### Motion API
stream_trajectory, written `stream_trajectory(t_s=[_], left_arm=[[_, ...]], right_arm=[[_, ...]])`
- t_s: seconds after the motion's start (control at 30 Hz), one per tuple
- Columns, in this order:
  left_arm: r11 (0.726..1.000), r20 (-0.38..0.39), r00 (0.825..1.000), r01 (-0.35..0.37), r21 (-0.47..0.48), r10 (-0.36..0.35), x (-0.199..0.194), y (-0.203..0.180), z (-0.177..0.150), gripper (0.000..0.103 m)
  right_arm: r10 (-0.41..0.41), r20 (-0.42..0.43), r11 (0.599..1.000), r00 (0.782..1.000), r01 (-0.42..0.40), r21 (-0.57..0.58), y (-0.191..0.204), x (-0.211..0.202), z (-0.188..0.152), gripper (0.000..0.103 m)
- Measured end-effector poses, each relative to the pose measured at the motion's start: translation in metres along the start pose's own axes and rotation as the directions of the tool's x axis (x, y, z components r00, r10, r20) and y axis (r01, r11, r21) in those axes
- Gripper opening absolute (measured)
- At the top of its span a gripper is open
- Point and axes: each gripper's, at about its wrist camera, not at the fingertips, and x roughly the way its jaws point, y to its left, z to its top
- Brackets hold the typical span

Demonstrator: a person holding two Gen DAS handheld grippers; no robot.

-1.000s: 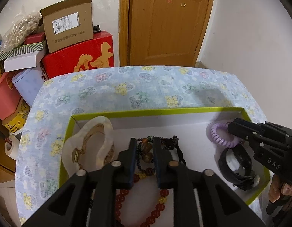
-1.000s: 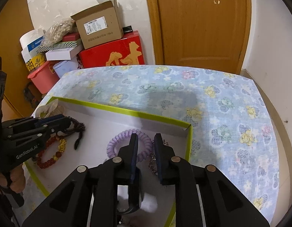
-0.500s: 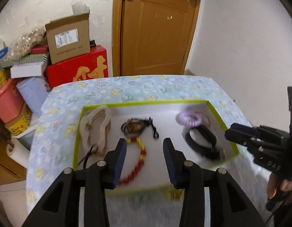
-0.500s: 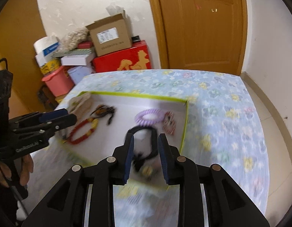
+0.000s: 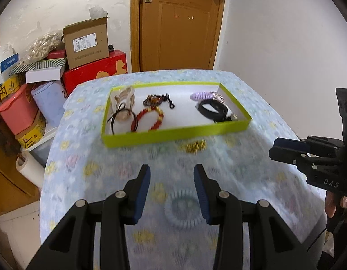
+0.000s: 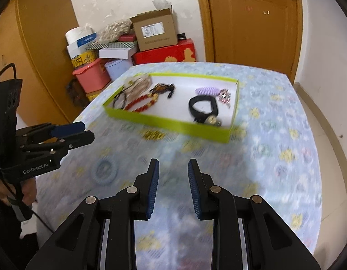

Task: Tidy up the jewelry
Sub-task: 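Grasp the light-blue coil hair tie with the left tool while the right grasps the gold chain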

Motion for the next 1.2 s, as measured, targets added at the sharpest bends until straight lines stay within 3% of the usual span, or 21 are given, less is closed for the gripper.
stream_trajectory(t_s=[0.47,0.9,1.2], left_arm=[[0.999,-0.034,0.999,0.003,-0.043,-0.004,-0.017,0.001,-0.04,0.042],[0.998,-0.083,0.996,-0.015,-0.053,0.011,0.002,0.004,-0.042,0.041],[0.999,-0.145,0.988,-0.049,-0.014,0.047,0.032,0.001,-0.035,0.031]], right_arm=[[0.013,-0.032,1.0,0.999,-0.013,-0.022,0.022,-0.017,-0.032,0.027],[0.034,-0.06,0.999,0.998,-0.036,-0.041,0.03,-0.009,-0.038,0.027],[0.026,-0.062,0.999,0.998,-0.028,-0.034,0.028,-0.004,-0.035,0.027]])
